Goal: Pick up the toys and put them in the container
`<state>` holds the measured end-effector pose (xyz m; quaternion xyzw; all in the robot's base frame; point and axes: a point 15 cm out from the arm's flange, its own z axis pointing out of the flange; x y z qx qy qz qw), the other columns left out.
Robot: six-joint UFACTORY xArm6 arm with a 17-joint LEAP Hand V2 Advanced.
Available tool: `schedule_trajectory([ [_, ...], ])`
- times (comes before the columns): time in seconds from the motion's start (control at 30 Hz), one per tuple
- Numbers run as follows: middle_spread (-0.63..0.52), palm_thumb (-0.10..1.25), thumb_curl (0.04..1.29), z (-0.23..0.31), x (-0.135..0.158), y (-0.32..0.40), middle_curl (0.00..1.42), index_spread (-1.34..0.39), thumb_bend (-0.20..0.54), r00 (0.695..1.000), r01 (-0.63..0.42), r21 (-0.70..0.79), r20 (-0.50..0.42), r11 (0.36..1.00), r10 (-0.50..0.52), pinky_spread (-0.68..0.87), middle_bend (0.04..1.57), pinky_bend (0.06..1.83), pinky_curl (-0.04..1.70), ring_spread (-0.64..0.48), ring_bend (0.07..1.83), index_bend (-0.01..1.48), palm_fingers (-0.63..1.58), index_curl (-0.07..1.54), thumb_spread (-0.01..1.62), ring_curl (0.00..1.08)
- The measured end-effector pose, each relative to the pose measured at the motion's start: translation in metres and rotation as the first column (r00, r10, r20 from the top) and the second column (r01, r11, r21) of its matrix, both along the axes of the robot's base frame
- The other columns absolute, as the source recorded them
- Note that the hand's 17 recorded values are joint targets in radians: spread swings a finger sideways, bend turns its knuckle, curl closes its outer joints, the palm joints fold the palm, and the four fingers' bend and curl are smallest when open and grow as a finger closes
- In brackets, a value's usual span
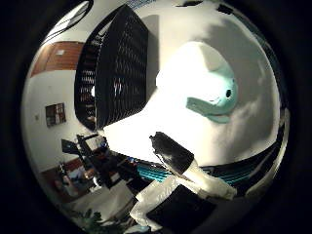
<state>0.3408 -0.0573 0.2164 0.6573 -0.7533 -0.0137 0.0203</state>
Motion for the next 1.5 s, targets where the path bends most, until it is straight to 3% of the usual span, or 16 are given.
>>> schedule_trajectory([
  [0.27,0.01,0.53,0.32,-0.024,0.011,0.004,0.35,-0.28,-0.014,1.0,0.0,0.005,-0.01,1.0,0.0,0.55,0.24,0.67,0.25,0.19,0.54,0.17,0.3,0.3,1.17,0.2],
  [0.5,-0.09,0.61,0.33,-0.037,0.021,0.002,0.39,-0.28,-0.017,1.0,0.003,0.004,0.007,1.0,-0.003,0.47,0.37,0.65,0.2,0.01,0.68,0.18,0.45,0.3,1.16,0.22],
  [0.77,-0.11,0.63,0.34,-0.052,0.014,-0.002,0.39,-0.28,-0.019,0.999,0.007,0.012,-0.043,1.0,-0.006,0.42,0.37,0.68,0.16,-0.05,0.73,0.19,0.5,0.33,1.15,0.22],
  [0.83,-0.13,0.63,0.34,-0.053,0.014,-0.002,0.4,-0.3,-0.018,0.999,0.005,0.012,-0.047,1.0,-0.004,0.34,0.41,0.69,0.14,-0.09,0.78,0.2,0.61,0.34,1.15,0.22],
  [0.87,-0.16,0.64,0.35,-0.052,0.013,-0.002,0.42,-0.33,-0.015,0.999,0.004,0.012,-0.049,1.0,-0.004,0.24,0.46,0.7,0.12,-0.14,0.85,0.2,0.77,0.35,1.14,0.23],
  [0.97,-0.21,0.71,0.38,-0.052,0.005,-0.002,0.47,-0.4,-0.012,0.997,-0.001,0.01,-0.08,1.0,0.002,-0.2,0.57,0.9,0.16,-0.25,0.95,0.21,1.14,0.39,1.11,0.29],
  [1.03,-0.22,0.75,0.39,-0.046,0.001,-0.002,0.51,-0.43,-0.011,0.995,-0.009,0.011,-0.102,1.0,0.01,-0.35,0.67,0.98,0.19,-0.26,1.0,0.29,1.27,0.44,1.09,0.33],
  [1.1,-0.2,0.8,0.41,-0.038,0.002,-0.002,0.56,-0.43,-0.01,0.996,-0.022,0.009,-0.09,1.0,0.023,-0.43,0.8,1.02,0.24,-0.26,1.06,0.48,1.36,0.53,1.06,0.38],
  [1.27,-0.14,0.94,0.5,-0.018,0.013,-0.005,0.63,-0.33,-0.008,0.997,-0.049,0.003,-0.052,0.999,0.049,-0.34,1.04,1.2,0.37,-0.2,1.25,0.83,1.36,0.69,0.94,0.47],
  [1.5,-0.11,1.05,0.69,0.026,0.017,-0.008,0.71,-0.26,-0.018,0.999,-0.041,-0.004,-0.025,0.999,0.041,-0.22,1.29,1.37,0.52,-0.19,1.41,1.07,1.16,0.8,0.6,0.57],
])
